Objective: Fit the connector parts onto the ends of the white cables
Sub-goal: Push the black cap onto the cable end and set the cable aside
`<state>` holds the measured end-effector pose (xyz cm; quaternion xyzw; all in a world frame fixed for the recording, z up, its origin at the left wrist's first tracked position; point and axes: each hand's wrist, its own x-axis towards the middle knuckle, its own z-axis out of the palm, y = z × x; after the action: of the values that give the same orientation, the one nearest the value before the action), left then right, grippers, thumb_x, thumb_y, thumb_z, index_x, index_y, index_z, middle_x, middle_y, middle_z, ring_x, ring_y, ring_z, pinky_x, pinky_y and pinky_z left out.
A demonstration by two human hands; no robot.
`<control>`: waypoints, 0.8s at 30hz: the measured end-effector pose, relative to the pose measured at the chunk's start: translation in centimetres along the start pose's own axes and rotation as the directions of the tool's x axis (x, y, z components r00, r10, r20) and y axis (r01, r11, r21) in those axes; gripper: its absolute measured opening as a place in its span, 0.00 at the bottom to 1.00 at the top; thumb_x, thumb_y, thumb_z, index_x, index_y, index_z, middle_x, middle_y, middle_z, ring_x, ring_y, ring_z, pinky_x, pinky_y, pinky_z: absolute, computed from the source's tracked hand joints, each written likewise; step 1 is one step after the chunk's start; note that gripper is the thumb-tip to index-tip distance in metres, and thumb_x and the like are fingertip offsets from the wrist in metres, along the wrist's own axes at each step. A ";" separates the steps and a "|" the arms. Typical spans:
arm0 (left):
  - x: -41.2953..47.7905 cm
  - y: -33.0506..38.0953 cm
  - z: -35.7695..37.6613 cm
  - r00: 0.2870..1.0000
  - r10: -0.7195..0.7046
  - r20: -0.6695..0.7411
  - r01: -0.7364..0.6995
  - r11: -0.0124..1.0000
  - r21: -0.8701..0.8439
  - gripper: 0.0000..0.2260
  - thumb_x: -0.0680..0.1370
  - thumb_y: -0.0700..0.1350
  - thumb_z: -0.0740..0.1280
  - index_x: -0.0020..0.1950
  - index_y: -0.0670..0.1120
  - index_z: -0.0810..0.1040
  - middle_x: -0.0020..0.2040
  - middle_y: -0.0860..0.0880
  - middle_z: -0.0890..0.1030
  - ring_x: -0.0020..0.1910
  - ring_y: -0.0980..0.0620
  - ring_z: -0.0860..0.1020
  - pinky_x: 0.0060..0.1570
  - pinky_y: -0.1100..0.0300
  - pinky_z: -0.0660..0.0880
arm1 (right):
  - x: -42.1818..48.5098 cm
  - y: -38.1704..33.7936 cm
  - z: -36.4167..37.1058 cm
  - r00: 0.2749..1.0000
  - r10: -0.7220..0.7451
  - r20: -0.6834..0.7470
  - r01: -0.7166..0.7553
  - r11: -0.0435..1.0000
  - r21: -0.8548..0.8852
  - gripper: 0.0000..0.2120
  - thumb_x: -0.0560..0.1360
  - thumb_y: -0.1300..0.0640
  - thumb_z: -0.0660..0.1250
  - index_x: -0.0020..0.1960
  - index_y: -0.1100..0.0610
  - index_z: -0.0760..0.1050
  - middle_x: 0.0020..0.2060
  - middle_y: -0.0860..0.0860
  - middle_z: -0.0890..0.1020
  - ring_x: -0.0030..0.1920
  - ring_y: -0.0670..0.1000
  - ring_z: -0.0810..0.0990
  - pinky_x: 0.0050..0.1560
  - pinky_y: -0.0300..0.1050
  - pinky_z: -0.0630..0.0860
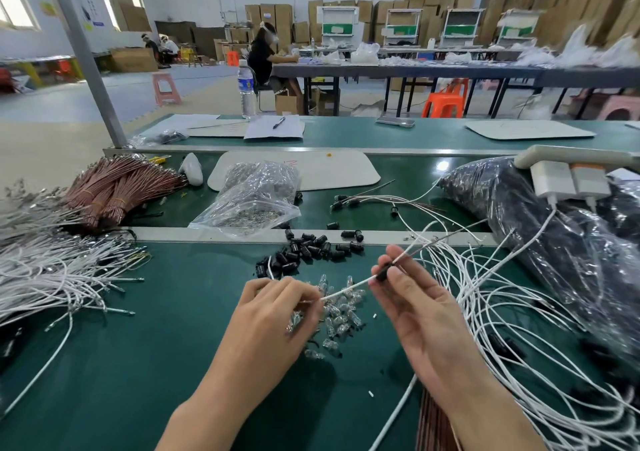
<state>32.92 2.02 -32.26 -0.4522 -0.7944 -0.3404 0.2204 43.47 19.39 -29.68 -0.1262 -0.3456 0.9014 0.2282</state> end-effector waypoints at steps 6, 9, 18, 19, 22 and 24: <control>0.0 0.5 0.5 0.994 0.094 -0.062 -0.091 0.995 0.036 0.02 0.79 0.48 0.69 0.47 0.52 0.79 0.40 0.60 0.78 0.38 0.61 0.73 0.51 0.59 0.70 | -0.4 2.5 1.4 0.996 0.062 0.060 -0.052 0.986 -0.156 0.14 0.69 0.66 0.69 0.53 0.59 0.86 0.49 0.58 0.86 0.50 0.53 0.85 0.52 0.44 0.83; 0.0 0.2 0.3 0.995 0.088 -0.049 -0.086 0.995 0.046 0.04 0.80 0.52 0.67 0.51 0.53 0.79 0.41 0.61 0.79 0.40 0.61 0.74 0.55 0.60 0.70 | -0.1 1.2 0.9 0.999 -0.012 0.042 0.016 0.995 -0.095 0.14 0.70 0.67 0.68 0.53 0.60 0.86 0.50 0.58 0.86 0.49 0.52 0.86 0.48 0.41 0.82; -0.2 1.0 -0.4 0.999 -0.026 -0.045 0.026 1.000 0.005 0.07 0.80 0.54 0.63 0.48 0.53 0.79 0.36 0.61 0.80 0.34 0.59 0.74 0.40 0.67 0.70 | -0.2 1.9 1.0 0.997 0.005 0.071 -0.002 0.999 -0.043 0.14 0.70 0.67 0.69 0.53 0.61 0.85 0.50 0.59 0.86 0.50 0.54 0.86 0.48 0.40 0.82; -0.2 1.0 -0.5 0.998 -0.056 -0.039 0.057 0.998 0.006 0.08 0.80 0.55 0.62 0.48 0.54 0.78 0.33 0.60 0.80 0.31 0.58 0.74 0.37 0.67 0.71 | -0.1 1.5 0.9 0.998 -0.008 0.067 0.008 1.000 -0.003 0.13 0.71 0.67 0.68 0.53 0.61 0.85 0.51 0.59 0.86 0.51 0.54 0.86 0.48 0.40 0.82; -0.2 1.1 -0.7 0.984 -0.174 -0.035 0.171 0.983 -0.068 0.08 0.81 0.59 0.58 0.48 0.58 0.73 0.29 0.57 0.77 0.26 0.56 0.73 0.30 0.63 0.71 | 0.0 0.2 0.2 0.999 -0.008 0.039 0.003 0.992 0.130 0.12 0.73 0.67 0.67 0.53 0.61 0.85 0.52 0.58 0.86 0.54 0.54 0.85 0.48 0.41 0.82; -0.3 1.4 -0.4 0.981 -0.193 -0.015 0.190 0.973 -0.131 0.08 0.82 0.59 0.58 0.48 0.58 0.71 0.28 0.56 0.77 0.24 0.57 0.69 0.27 0.66 0.66 | -0.1 0.5 0.2 0.999 0.036 0.039 -0.041 0.986 0.164 0.12 0.73 0.67 0.67 0.53 0.62 0.85 0.52 0.59 0.85 0.53 0.55 0.86 0.46 0.42 0.83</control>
<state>34.32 2.01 -31.73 -0.3820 -0.8075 -0.4168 0.1680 43.35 18.90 -29.90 -0.0974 -0.2713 0.9333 0.2142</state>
